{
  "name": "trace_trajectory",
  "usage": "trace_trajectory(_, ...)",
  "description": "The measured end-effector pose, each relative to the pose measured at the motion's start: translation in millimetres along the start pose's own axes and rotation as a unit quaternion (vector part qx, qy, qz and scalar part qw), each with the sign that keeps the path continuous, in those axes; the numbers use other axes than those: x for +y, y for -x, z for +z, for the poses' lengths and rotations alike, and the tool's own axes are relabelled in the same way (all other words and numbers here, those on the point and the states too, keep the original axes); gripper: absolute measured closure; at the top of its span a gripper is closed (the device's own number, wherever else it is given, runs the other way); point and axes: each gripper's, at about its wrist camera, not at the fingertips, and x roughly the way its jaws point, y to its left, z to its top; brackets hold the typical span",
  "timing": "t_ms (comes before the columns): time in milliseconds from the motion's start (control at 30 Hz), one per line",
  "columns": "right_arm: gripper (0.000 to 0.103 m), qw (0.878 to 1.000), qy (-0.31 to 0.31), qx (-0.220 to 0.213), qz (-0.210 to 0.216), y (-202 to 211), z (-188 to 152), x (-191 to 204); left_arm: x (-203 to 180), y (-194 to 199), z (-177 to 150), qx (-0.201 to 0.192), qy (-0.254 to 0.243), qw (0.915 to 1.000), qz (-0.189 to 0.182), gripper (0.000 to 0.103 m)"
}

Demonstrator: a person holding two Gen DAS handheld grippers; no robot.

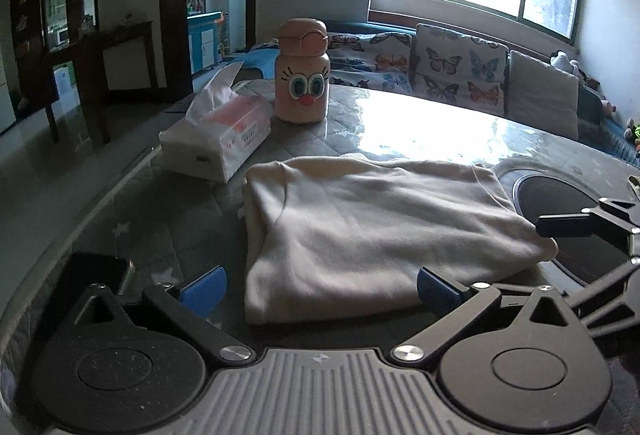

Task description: Fold clothes

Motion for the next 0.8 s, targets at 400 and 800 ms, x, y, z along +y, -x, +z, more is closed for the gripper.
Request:
trace_trajectory(400, 0.000, 0.999, 0.006, -0.010, -0.037, 18, -29, 12, -13, 8, -23, 0.013, 0.004, 0.9999, 0.007, 0.000)
trace_trajectory(800, 0.000, 0.999, -0.019, -0.012, -0.038, 24, -47, 12, -30, 15, -40, 0.017, -0.014, 0.9993, 0.030, 0.000)
